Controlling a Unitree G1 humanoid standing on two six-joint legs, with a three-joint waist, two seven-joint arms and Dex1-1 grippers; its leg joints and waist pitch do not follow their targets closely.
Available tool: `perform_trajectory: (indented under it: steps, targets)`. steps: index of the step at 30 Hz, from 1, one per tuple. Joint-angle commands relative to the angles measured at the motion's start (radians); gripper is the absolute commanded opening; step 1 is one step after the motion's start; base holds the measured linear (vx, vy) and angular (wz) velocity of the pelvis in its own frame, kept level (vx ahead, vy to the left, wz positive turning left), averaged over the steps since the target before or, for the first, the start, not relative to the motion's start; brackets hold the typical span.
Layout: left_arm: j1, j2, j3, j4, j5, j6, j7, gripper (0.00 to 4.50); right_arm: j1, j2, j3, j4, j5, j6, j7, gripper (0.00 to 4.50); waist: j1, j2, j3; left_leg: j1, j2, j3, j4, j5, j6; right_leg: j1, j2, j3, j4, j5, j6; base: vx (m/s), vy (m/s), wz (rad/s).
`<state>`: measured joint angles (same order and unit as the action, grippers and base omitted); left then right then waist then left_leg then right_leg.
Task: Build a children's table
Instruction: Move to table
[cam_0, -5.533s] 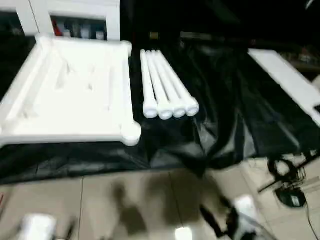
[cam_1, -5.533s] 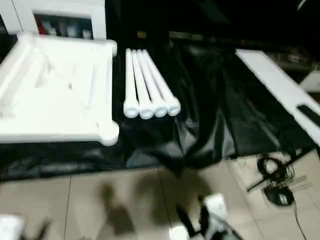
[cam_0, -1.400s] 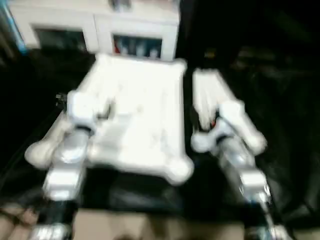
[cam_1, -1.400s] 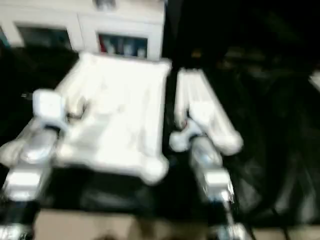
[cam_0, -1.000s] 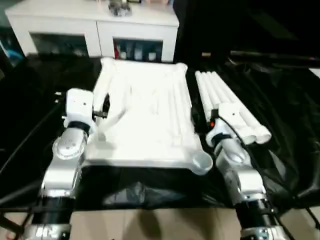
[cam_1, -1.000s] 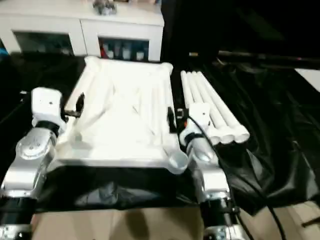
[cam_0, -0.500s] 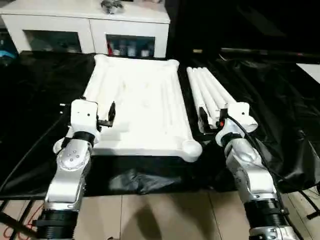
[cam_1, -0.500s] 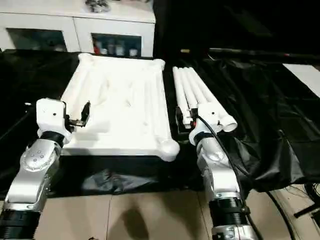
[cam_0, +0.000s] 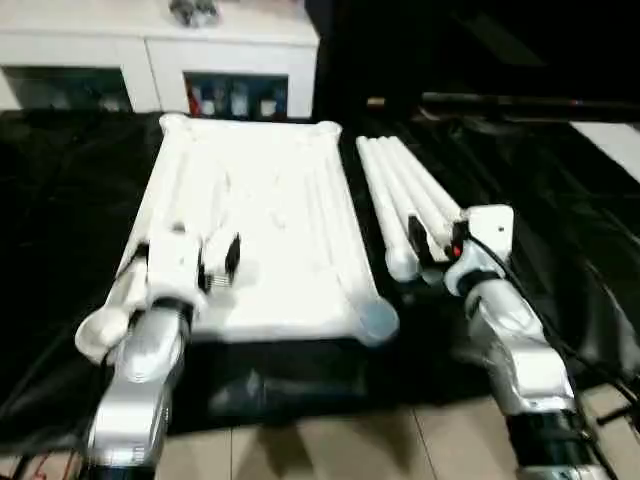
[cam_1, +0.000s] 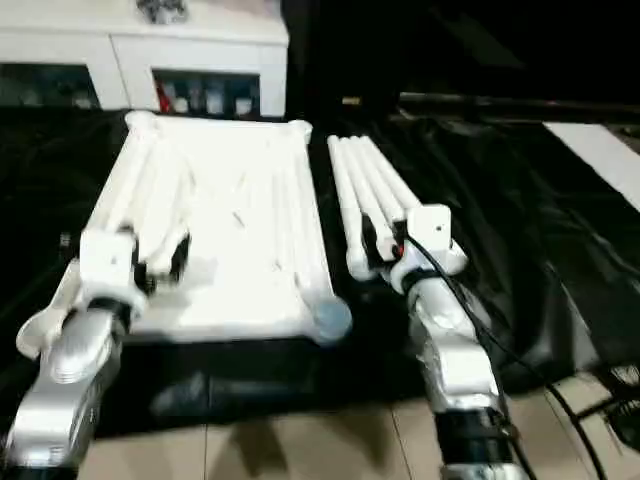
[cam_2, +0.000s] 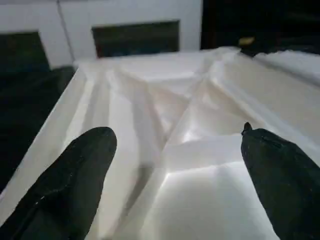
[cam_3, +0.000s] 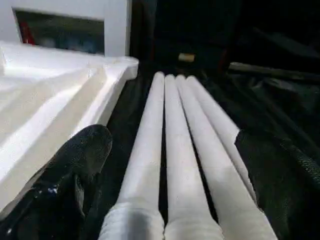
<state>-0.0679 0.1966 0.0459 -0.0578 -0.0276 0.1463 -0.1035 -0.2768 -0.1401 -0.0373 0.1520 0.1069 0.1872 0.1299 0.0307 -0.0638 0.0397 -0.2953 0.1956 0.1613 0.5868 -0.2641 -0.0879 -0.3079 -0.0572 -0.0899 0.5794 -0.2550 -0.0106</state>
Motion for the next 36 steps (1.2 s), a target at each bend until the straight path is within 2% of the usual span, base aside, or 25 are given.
perform_trajectory:
  steps: [1,2,3,4,5,6,7,8,9,10,11,12,13,14,15,16,17,18,19,20,22,23,25,29,36]
  targets:
    - [0.01,-0.003,0.004,-0.038,-0.01,0.014,0.0,4.5,0.003,-0.015,0.01,-0.037,-0.011,0.013,0.014,4.46,0.022,-0.021,-0.076,-0.114,-0.06,-0.014,-0.013,0.1,0.329,0.154,-0.042,0.024,-0.047,0.134,-0.17,0.167,0.017,0.03]
    - [0.019,-0.005,0.008,-0.056,-0.01,0.018,0.003,4.5,0.009,-0.013,0.017,-0.045,-0.005,0.018,0.028,4.46,0.033,0.004,-0.077,-0.113,-0.074,-0.008,-0.004,0.089,0.379,0.166,-0.076,0.024,-0.066,0.134,-0.141,0.161,0.033,0.33]
    - [0.023,-0.006,0.008,-0.064,-0.009,0.019,0.005,4.5,0.012,-0.01,0.019,-0.048,0.0,0.019,0.035,4.46,0.021,0.01,-0.082,-0.131,-0.059,-0.036,0.018,0.167,0.445,0.179,-0.086,0.004,-0.062,0.137,-0.102,0.171,0.035,0.66]
    - [0.023,-0.006,0.009,-0.065,-0.009,0.02,0.006,4.5,0.012,-0.009,0.019,-0.048,0.002,0.019,0.035,4.46,0.005,0.033,-0.073,-0.05,-0.054,-0.079,0.003,0.307,0.499,0.135,-0.019,-0.055,-0.041,0.113,-0.057,0.171,0.035,0.66]
    - [0.025,-0.007,0.01,-0.076,-0.006,0.028,0.011,4.5,0.011,0.002,0.012,-0.051,0.019,0.032,0.036,4.46,-0.018,0.044,-0.076,0.065,-0.028,-0.15,-0.006,0.369,0.582,0.045,0.025,-0.083,0.021,0.029,-0.031,0.273,-0.04,0.65]
    - [0.027,-0.007,0.01,-0.081,-0.005,0.032,0.012,4.5,0.01,0.007,0.007,-0.053,0.026,0.039,0.033,4.46,-0.085,0.032,-0.083,0.24,0.115,-0.254,-0.015,0.417,0.655,-0.138,-0.004,-0.035,0.13,-0.262,0.009,0.295,-0.13,0.37]
    - [0.03,-0.007,0.009,-0.089,-0.002,0.038,0.013,4.5,0.009,0.007,0.006,-0.053,0.028,0.045,0.034,4.46,-0.056,0.019,-0.053,0.188,0.119,-0.228,-0.022,0.414,0.564,-0.171,-0.034,0.001,0.174,-0.173,0.048,0.295,-0.13,0.37]
    - [0.035,-0.006,0.008,-0.098,0.003,0.043,0.015,4.5,0.01,0.005,0.008,-0.054,0.028,0.048,0.035,4.46,-0.057,0.014,-0.058,0.189,0.116,-0.224,-0.031,0.422,0.551,-0.19,-0.045,0.014,0.186,-0.132,0.066,0.131,-0.142,0.01]
    - [0.038,-0.005,0.008,-0.102,0.006,0.045,0.016,4.5,0.011,0.005,0.009,-0.055,0.027,0.049,0.036,4.46,-0.052,-0.02,-0.048,0.149,0.082,-0.162,-0.059,0.324,0.484,-0.187,-0.056,0.044,0.16,0.0,0.035,0.112,-0.125,-0.11]
    - [0.041,-0.005,0.008,-0.107,0.007,0.048,0.017,4.5,0.013,0.005,0.011,-0.058,0.026,0.05,0.037,4.46,-0.033,-0.058,-0.039,0.092,-0.035,-0.071,-0.036,0.143,0.376,-0.108,-0.066,0.097,0.032,0.08,-0.008,0.112,-0.125,-0.11]
    - [0.045,-0.006,0.01,-0.112,0.006,0.054,0.018,4.5,0.017,0.004,0.012,-0.061,0.029,0.05,0.045,4.46,-0.005,-0.115,-0.064,0.008,-0.136,-0.025,0.063,0.034,0.321,0.016,-0.07,0.195,-0.005,-0.017,0.047,0.165,-0.093,0.09]
    - [0.049,-0.008,0.012,-0.117,0.006,0.058,0.019,4.5,0.021,0.003,0.015,-0.065,0.03,0.051,0.051,4.46,0.028,-0.095,-0.046,-0.023,-0.147,-0.052,0.17,-0.084,0.23,0.042,-0.16,0.292,-0.064,-0.1,-0.108,0.157,-0.04,0.31]
    - [0.055,-0.006,0.014,-0.124,0.007,0.06,0.016,4.5,0.026,0.003,0.018,-0.071,0.031,0.056,0.057,4.46,0.021,-0.095,-0.056,-0.074,-0.115,-0.088,0.182,0.049,0.143,0.088,-0.156,0.286,-0.005,0.263,-0.222,0.157,-0.04,0.31]
    - [0.058,-0.002,0.013,-0.129,0.008,0.059,0.013,4.5,0.031,0.002,0.02,-0.076,0.034,0.06,0.066,4.46,0.013,-0.099,-0.06,-0.096,-0.108,-0.097,0.171,0.143,0.119,0.098,-0.142,0.264,0.031,0.597,-0.233,0.166,-0.009,0.2]
    - [0.061,0.007,0.009,-0.132,0.006,0.064,0.003,4.5,0.04,0.002,0.024,-0.087,0.039,0.065,0.082,4.46,0.023,-0.081,-0.061,-0.104,-0.076,-0.113,0.13,0.247,0.089,0.085,-0.152,0.237,0.067,1.156,-0.238,0.0,0.0,0.0]
    - [0.061,0.009,0.008,-0.133,0.004,0.072,-0.003,4.5,0.043,0.001,0.027,-0.093,0.043,0.069,0.087,4.46,0.022,-0.046,-0.052,-0.097,-0.053,-0.11,0.034,0.366,0.091,0.044,-0.087,0.165,0.084,1.273,-0.193,-0.106,0.022,0.05]
    - [0.061,0.014,0.006,-0.132,0.003,0.071,-0.011,4.5,0.046,-0.002,0.03,-0.1,0.045,0.07,0.094,4.46,0.019,-0.017,-0.052,-0.085,-0.042,-0.105,-0.005,0.448,0.091,0.031,-0.048,0.131,0.09,1.195,-0.163,-0.185,0.028,0.02]
    - [0.06,0.017,0.005,-0.132,0.002,0.071,-0.016,4.5,0.048,-0.003,0.031,-0.104,0.048,0.071,0.098,4.46,-0.009,0.014,-0.056,-0.063,0.037,-0.135,0.004,0.585,0.142,0.0,-0.016,0.09,0.116,0.85,-0.112,-0.142,-0.005,-0.06]
    - [0.059,0.021,0.002,-0.131,0.002,0.069,-0.025,4.5,0.051,-0.006,0.034,-0.111,0.053,0.074,0.107,4.46,-0.011,0.022,-0.065,0.002,0.125,-0.19,0.005,0.696,0.218,-0.067,-0.06,0.1,0.107,0.381,-0.083,0.0,0.0,0.0]
    - [0.059,0.021,0.002,-0.131,0.002,0.069,-0.025,4.5,0.051,-0.006,0.034,-0.111,0.053,0.074,0.107,4.46,-0.012,0.015,-0.055,-0.004,0.128,-0.183,-0.006,0.659,0.239,-0.073,-0.08,0.113,0.085,0.268,-0.076,0.0,0.0,0.0]
    - [0.028,0.054,-0.027,-0.105,-0.024,0.055,-0.118,4.5,0.064,-0.038,0.047,-0.144,0.097,0.097,0.192,4.46,0.009,0.001,-0.036,-0.066,0.022,-0.092,-0.015,0.223,0.182,-0.012,-0.101,0.118,0.006,0.179,-0.144,0.0,0.0,0.0]
    - [0.003,0.074,-0.043,-0.078,-0.015,0.026,-0.15,4.5,0.069,-0.067,0.062,-0.157,0.106,0.106,0.242,4.46,0.018,0.014,-0.028,-0.065,0.022,-0.083,-0.026,0.091,0.141,-0.009,-0.108,0.118,-0.006,0.112,-0.165,-0.075,0.036,0.06]
    - [-0.031,0.099,-0.064,-0.044,-0.018,-0.018,-0.203,4.5,0.076,-0.111,0.082,-0.175,0.116,0.121,0.318,4.46,0.018,0.004,-0.021,-0.044,0.039,-0.061,-0.057,-0.199,0.046,-0.01,-0.096,0.11,-0.033,-0.171,-0.185,-0.092,0.017,0.06]
    - [-0.088,0.137,-0.105,-0.026,-0.142,-0.04,-0.437,4.5,0.076,-0.21,0.105,-0.2,0.13,0.142,0.463,4.46,0.009,0.017,-0.012,-0.044,0.043,-0.058,-0.071,-0.353,-0.02,-0.023,-0.099,0.109,-0.05,-0.384,-0.155,-0.075,0.016,-0.04]
    - [-0.142,0.246,-0.272,-0.004,-0.17,0.026,-0.769,4.5,0.071,-0.335,0.132,-0.226,0.153,0.164,0.613,4.46,0.008,0.021,-0.024,-0.059,0.042,-0.043,-0.065,-0.2,0.023,-0.019,-0.099,0.115,-0.036,-0.204,-0.185,0.0,0.0,0.0]
